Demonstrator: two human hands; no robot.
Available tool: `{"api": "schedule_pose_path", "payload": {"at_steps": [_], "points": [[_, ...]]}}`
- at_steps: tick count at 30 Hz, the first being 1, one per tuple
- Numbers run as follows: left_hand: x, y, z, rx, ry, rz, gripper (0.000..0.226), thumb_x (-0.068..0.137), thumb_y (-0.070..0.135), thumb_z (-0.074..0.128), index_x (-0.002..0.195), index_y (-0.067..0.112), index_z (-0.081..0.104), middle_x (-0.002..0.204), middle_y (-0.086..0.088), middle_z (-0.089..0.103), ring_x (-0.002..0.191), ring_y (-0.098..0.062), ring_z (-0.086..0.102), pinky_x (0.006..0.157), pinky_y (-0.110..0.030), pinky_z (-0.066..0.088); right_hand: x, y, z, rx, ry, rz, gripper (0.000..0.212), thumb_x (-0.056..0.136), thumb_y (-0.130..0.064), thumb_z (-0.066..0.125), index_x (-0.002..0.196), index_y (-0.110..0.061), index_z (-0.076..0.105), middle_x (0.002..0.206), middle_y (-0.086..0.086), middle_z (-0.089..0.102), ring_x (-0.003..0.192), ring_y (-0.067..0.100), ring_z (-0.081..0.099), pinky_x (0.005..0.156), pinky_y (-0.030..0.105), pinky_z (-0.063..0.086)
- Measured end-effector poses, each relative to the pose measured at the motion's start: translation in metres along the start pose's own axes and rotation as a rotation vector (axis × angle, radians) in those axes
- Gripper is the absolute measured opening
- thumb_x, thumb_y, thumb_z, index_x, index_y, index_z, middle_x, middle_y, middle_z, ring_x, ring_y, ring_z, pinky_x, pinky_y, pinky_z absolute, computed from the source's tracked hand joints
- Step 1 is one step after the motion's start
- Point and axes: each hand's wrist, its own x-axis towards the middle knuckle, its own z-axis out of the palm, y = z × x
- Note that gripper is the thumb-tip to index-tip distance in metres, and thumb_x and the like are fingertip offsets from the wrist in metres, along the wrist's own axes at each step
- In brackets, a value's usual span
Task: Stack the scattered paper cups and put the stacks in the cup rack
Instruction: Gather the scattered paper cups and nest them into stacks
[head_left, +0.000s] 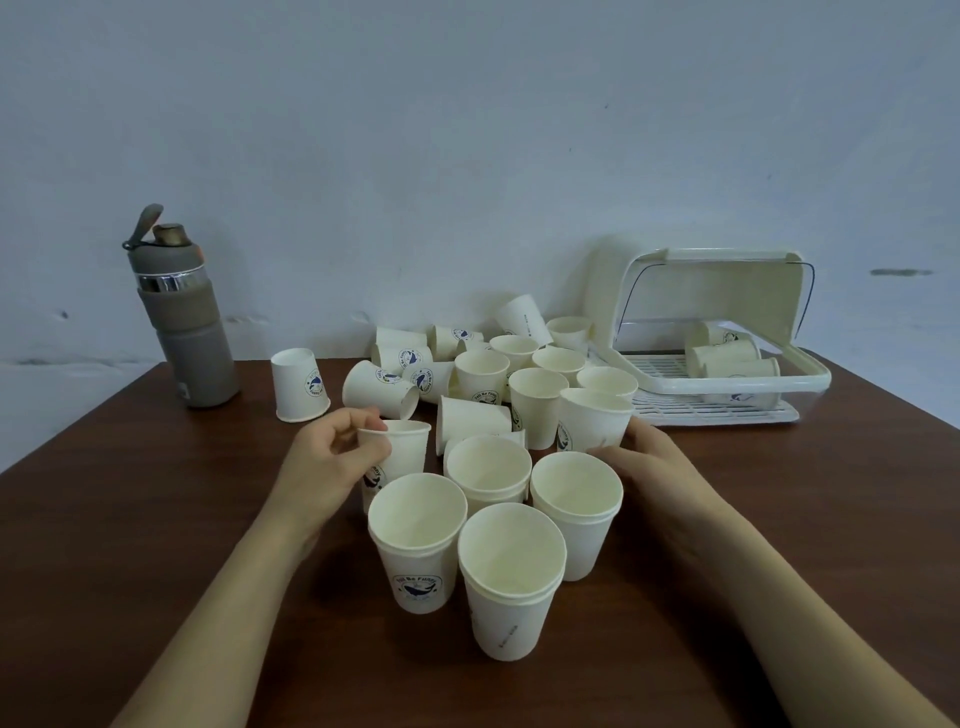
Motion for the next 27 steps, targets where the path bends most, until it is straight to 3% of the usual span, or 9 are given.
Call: {"api": "schedule_pose_path", "payload": {"at_steps": [2,7,12,15,19,22,24,27], "points": [[0.0001,-0.0021,-0.0016,0.002,-0.021,-0.001,0.014,0.079,0.0,0.072,0.082,0.014,0.071,0.128,-0.007,0.064,0.101,-0.003,0.065,0.094,-0.03,0.049,-0.0007,0.0002,-0.0002,-0.036,-0.022,0.0,0.041,0.083,-0.011,0.071,0.124,-0.018,0.067,0.117,0.009,0.075,0.112,0.03,0.07,0.105,0.058,0.049],[0.0006,0.0018,0.0013,-0.078,-0.006,-0.051,0.02,0.073,0.026,0.059,0.069,0.021,0.078,0.123,0.001,0.067,0.112,-0.023,0.065,0.102,-0.049,0.048,-0.0007,-0.0018,0.0012,-0.108,-0.023,0.009,0.053,0.078,-0.016,0.079,0.128,-0.022,0.063,0.117,0.0,0.076,0.11,0.02,0.072,0.102,0.051,0.053],[0.001,0.0001,0.0015,-0.023,-0.01,-0.064,0.023,0.076,0.037,0.064,0.08,0.019,0.079,0.107,0.004,0.077,0.107,-0.022,0.067,0.101,-0.049,0.049,-0.0039,-0.0062,0.0045,-0.165,-0.051,-0.035,0.05,0.084,-0.008,0.077,0.13,-0.023,0.062,0.116,-0.007,0.076,0.111,0.013,0.07,0.094,0.035,0.056],[0.0018,-0.0034,0.0016,0.028,-0.024,-0.037,0.023,0.086,0.037,0.063,0.088,0.021,0.079,0.106,0.003,0.077,0.11,-0.025,0.067,0.103,-0.05,0.047,-0.0039,-0.0049,0.0029,-0.075,-0.035,-0.057,0.035,0.092,-0.028,0.069,0.127,-0.025,0.066,0.121,-0.003,0.074,0.117,0.019,0.068,0.103,0.044,0.051],[0.0014,-0.0036,0.0028,0.061,-0.035,-0.008,0.024,0.097,0.031,0.058,0.092,0.02,0.079,0.106,0.002,0.077,0.112,-0.026,0.065,0.102,-0.047,0.047,-0.0021,-0.003,0.0016,0.024,0.067,-0.05,0.034,0.099,-0.045,0.053,0.12,-0.026,0.072,0.123,-0.002,0.073,0.118,0.02,0.067,0.109,0.049,0.045],[-0.0011,-0.0001,0.0044,0.08,-0.056,0.013,0.028,0.09,0.039,0.057,0.094,0.021,0.079,0.106,0.005,0.077,0.112,-0.019,0.065,0.104,-0.047,0.045,-0.0017,-0.0041,0.0029,0.045,0.086,-0.029,0.044,0.099,-0.052,0.047,0.122,-0.023,0.072,0.117,-0.005,0.075,0.109,0.017,0.068,0.096,0.039,0.049],[-0.0019,0.0013,0.0049,0.091,-0.058,0.014,0.025,0.097,0.033,0.058,0.093,0.02,0.079,0.106,0.007,0.076,0.112,-0.015,0.063,0.105,-0.042,0.043,-0.0011,-0.0035,0.0033,0.023,0.065,-0.007,0.052,0.097,-0.059,0.045,0.124,-0.023,0.071,0.116,-0.007,0.075,0.103,0.012,0.068,0.091,0.034,0.046],[-0.0024,0.0024,0.0062,0.09,-0.065,0.008,0.03,0.093,0.041,0.057,0.092,0.02,0.079,0.106,0.007,0.077,0.113,-0.014,0.063,0.104,-0.038,0.043,-0.0045,-0.0054,0.007,0.032,0.034,0.017,0.051,0.103,-0.053,0.038,0.121,-0.02,0.073,0.107,-0.002,0.077,0.085,0.005,0.07,0.081,0.029,0.046]]}}
